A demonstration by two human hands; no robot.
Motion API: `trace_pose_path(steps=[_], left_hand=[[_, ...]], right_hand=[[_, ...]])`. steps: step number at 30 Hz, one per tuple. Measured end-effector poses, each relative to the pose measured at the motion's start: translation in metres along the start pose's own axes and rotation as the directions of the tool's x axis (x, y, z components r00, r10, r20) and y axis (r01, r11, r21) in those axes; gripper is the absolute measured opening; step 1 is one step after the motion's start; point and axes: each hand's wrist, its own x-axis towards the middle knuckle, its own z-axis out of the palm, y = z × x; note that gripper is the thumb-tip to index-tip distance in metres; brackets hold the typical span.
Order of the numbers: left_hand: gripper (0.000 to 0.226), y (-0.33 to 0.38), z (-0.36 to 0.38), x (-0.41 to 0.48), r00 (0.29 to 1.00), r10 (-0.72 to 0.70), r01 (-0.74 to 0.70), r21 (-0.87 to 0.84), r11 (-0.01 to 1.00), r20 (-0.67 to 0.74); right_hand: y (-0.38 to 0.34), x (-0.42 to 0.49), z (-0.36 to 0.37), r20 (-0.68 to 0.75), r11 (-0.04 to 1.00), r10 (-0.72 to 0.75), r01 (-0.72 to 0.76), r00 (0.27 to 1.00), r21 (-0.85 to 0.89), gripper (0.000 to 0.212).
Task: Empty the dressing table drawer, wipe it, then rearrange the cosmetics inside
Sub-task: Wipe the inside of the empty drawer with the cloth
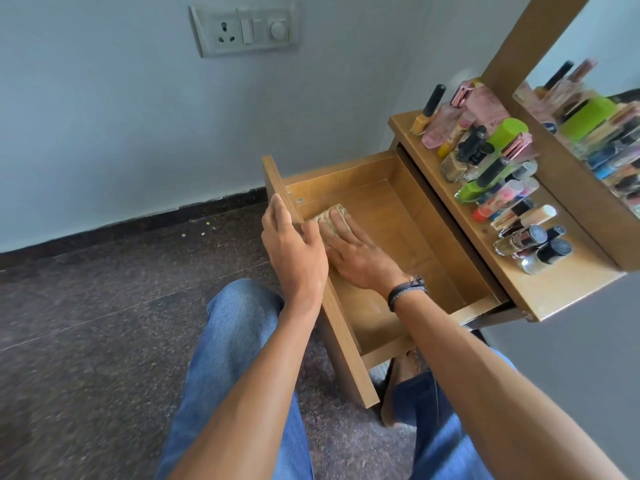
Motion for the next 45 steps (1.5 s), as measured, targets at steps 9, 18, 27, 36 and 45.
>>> trace_pose_path(steps=[9, 18, 27, 36, 45], left_hand=[[0.063, 0.0, 0.0, 0.0, 1.0, 0.016, -0.016, 0.02, 1.0, 0.008], [0.063, -0.002, 0.003, 0.001, 1.0, 0.009, -0.009, -0.001, 1.0, -0.019], [0.065, 0.002, -0.002, 0.0, 1.0, 0.014, -0.014, -0.002, 1.0, 0.003], [0.071, 0.002, -0.001, 0.0, 1.0, 0.011, -0.01, -0.017, 1.0, 0.026], [0.064, -0.002, 0.002, 0.002, 1.0, 0.011, -0.011, -0.017, 1.0, -0.017]], right_hand=[[0.065, -0.01, -0.045, 0.042, 0.974, 0.222, -0.22, 0.974, -0.047, 0.056], [0.001, -0.01, -0.016, 0.004, 0.978, 0.211, -0.211, 0.978, -0.01, 0.06], [-0.01, -0.007, 0.002, 0.1, 0.997, -0.01, 0.018, 0.995, -0.073, 0.077], [0.063, -0.035, -0.047, 0.009, 0.986, 0.161, -0.161, 0.987, -0.035, 0.054], [0.02, -0.029, -0.013, 0.048, 0.973, 0.229, -0.23, 0.972, 0.022, 0.064]])
